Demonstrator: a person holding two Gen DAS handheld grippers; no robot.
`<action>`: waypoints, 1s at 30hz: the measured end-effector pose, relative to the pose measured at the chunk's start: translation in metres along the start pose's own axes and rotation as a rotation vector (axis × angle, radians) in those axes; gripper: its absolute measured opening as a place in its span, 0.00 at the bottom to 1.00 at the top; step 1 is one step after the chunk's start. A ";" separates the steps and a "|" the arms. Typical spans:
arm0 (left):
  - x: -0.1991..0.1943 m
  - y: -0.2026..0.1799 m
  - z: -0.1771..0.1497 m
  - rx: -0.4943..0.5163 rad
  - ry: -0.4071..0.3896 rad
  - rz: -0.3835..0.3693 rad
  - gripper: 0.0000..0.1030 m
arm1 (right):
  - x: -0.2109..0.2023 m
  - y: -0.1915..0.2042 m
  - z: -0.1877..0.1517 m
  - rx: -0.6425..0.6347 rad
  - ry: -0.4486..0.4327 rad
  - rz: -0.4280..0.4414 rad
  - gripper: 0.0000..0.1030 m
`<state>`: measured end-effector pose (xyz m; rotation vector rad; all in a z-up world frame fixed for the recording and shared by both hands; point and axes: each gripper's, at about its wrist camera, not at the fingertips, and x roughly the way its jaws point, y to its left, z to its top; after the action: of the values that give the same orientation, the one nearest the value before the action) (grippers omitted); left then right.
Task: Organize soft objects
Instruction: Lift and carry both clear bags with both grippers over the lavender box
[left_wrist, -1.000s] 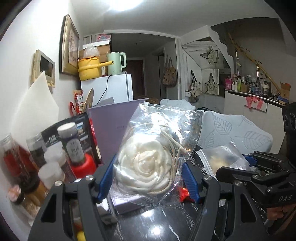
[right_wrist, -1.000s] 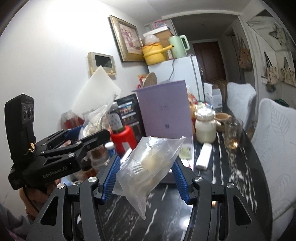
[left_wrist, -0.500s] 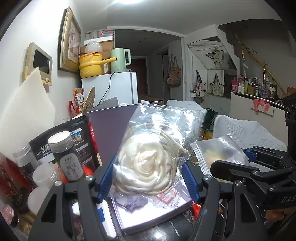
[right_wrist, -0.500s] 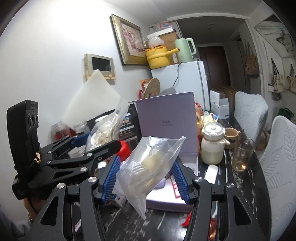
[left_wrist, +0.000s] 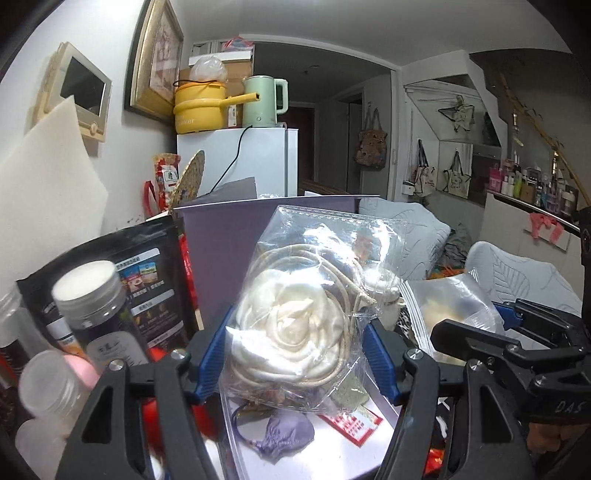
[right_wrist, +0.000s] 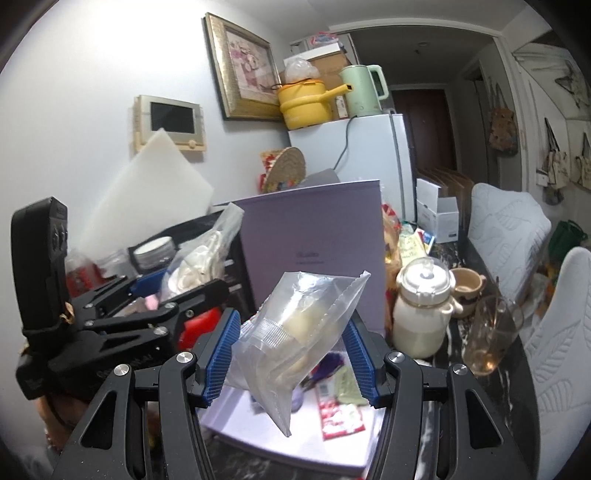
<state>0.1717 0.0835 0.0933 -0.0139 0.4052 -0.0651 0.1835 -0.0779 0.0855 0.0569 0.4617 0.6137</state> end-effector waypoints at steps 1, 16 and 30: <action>0.005 0.000 0.000 -0.001 0.002 0.007 0.65 | 0.004 -0.002 0.002 0.001 0.001 -0.001 0.55; 0.077 0.014 -0.020 -0.030 0.125 0.079 0.65 | 0.076 -0.043 -0.001 0.037 0.094 -0.025 0.55; 0.136 0.015 -0.059 -0.028 0.318 0.090 0.65 | 0.121 -0.053 -0.024 0.061 0.222 -0.044 0.55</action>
<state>0.2737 0.0896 -0.0147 -0.0130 0.7240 0.0275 0.2889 -0.0543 0.0056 0.0370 0.6948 0.5653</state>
